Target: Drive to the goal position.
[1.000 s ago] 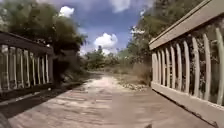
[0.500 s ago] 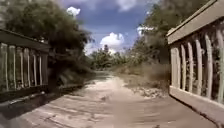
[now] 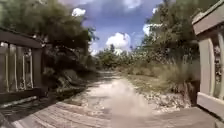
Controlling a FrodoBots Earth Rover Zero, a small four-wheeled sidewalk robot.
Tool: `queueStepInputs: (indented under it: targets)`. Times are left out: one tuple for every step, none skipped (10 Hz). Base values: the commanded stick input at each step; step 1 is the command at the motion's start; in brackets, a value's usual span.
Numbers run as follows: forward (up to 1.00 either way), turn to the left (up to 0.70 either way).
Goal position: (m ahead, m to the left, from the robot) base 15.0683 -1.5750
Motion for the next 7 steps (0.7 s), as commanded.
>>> queueStepInputs:
  targets:
    - [1.00, 0.00]
    - [1.00, 0.00]
    - [1.00, 0.00]
    - [1.00, 0.00]
    - [1.00, 0.00]
    - [1.00, 0.00]
    - [1.00, 0.00]
